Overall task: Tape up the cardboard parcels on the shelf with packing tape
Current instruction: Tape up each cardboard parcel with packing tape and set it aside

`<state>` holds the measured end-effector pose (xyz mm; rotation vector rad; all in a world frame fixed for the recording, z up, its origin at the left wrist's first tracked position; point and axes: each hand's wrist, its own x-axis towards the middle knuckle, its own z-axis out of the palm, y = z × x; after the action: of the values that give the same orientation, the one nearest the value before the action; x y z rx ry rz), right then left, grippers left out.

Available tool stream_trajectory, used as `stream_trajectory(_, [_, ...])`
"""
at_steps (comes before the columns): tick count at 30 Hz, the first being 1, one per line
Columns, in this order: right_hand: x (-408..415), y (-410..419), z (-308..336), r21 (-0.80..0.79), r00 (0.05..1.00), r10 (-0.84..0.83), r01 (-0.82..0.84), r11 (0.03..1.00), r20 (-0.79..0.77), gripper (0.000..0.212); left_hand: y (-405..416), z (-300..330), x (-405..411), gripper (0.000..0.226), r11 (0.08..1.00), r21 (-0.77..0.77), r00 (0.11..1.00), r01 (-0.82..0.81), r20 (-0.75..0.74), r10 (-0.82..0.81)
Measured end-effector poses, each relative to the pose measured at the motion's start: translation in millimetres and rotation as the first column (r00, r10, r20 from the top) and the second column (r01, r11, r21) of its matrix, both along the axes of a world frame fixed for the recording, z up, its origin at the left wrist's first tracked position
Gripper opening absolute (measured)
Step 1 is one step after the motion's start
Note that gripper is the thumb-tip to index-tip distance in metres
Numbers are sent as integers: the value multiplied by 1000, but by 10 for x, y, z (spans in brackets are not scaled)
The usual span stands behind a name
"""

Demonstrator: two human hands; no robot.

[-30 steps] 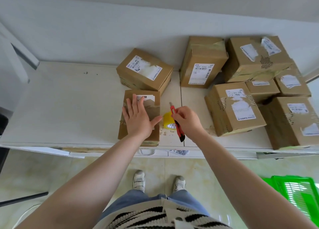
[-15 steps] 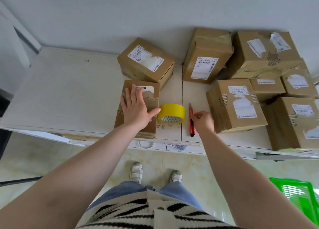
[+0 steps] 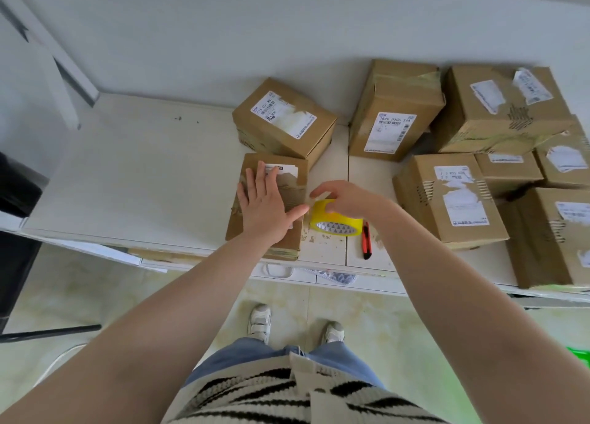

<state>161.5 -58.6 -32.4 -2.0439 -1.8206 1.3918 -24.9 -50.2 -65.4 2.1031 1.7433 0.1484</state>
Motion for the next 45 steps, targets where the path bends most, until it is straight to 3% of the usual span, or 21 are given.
stream_trajectory(5, [20, -3, 11, -1, 998, -48, 48, 999, -44, 32, 4, 5, -1, 100, 1000, -6, 1000, 3, -9, -3])
stream_trajectory(9, [-4, -53, -48, 64, 994, -79, 84, 994, -78, 13, -2, 26, 5, 99, 1000, -16, 1000, 1, -10, -1])
stream_trajectory(15, [0, -114, -56, 92, 977, -179, 190, 977, -112, 10, -9, 35, 6, 98, 1000, -22, 1000, -7, -2, 7])
stream_trajectory(20, [207, -361, 52, 62, 891, -435, 445, 893, -133, 8, 1, 41, 9, 98, 999, -42, 1000, 5, 29, -4])
stream_trajectory(23, [200, -497, 225, 64, 819, -529, 554, 830, -222, 7, -56, 98, 24, 78, 995, 97, 994, 24, 106, -35])
stream_trajectory(25, [117, -531, 343, 80, 801, -525, 566, 820, -287, 10, -83, 214, 92, 59, 967, 245, 957, 72, 255, -136])
stream_trajectory(27, [14, -529, 408, 106, 789, -519, 576, 810, -329, 14, -83, 379, 195, 43, 986, 114, 865, 125, 475, -164])
stream_trajectory(29, [-82, -512, 435, 127, 774, -523, 595, 793, -359, 17, -80, 491, 298, 23, 986, -100, 792, 130, 609, -43])
stream_trajectory(34, [-227, -502, 409, 188, 724, -558, 663, 725, -405, 20, -52, 566, 384, 10, 920, -389, 610, -48, 718, 336])
stream_trajectory(38, [-261, -583, 326, 227, 696, -513, 678, 699, -502, 23, -39, 660, 411, 19, 805, -592, 474, 45, 722, 504])
stream_trajectory(40, [-281, -615, 302, 284, 683, -513, 705, 649, -520, 26, -13, 664, 396, 20, 789, -609, 465, 87, 725, 508])
stream_trajectory(43, [-306, -613, 312, 473, 764, -460, 643, 603, -452, 34, 33, 687, 376, 19, 814, -571, 508, 108, 735, 448])
stream_trajectory(45, [-309, -602, 316, 514, 792, -449, 610, 603, -414, 26, 57, 717, 366, 19, 848, -516, 556, 120, 743, 373])
